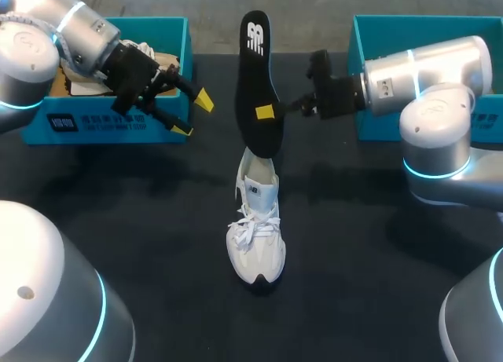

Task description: Take the shoe out of the shoebox, open the shoe tongue, remove and reinsert the insole, then place the shoe into the shoebox

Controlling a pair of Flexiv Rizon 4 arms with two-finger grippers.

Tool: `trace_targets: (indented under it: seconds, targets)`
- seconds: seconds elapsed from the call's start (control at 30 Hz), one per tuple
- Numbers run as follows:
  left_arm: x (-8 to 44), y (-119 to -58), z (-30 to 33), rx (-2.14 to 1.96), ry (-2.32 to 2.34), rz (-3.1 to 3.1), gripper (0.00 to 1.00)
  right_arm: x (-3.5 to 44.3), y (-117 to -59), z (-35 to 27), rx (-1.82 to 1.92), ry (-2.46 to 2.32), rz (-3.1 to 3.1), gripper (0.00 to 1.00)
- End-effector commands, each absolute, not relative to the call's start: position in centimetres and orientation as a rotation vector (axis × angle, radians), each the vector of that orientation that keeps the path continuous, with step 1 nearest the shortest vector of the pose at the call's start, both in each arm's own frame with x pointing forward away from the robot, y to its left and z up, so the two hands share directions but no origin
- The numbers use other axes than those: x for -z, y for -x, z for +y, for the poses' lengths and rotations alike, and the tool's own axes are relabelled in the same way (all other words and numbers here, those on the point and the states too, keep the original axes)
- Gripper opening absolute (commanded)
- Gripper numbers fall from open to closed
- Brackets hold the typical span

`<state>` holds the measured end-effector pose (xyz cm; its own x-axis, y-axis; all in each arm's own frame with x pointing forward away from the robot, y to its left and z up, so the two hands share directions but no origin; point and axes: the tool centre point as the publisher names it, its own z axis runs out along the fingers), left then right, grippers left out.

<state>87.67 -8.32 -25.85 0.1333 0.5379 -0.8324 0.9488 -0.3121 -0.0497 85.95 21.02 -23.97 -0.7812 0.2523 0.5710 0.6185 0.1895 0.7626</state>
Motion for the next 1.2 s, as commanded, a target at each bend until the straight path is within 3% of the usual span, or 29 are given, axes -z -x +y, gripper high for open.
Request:
trace_targets:
  seconds: [0.03,1.2]
  targets:
    - [27.3,-88.5,-9.4,1.085,-1.911,1.441,1.00,24.6,-85.7,20.7,1.658,0.846,-2.152,0.00]
    - [28.2,-87.7,-9.8,1.079,-1.871,1.480,1.00,28.8,-85.5,21.1,1.731,0.787,-2.118,0.00]
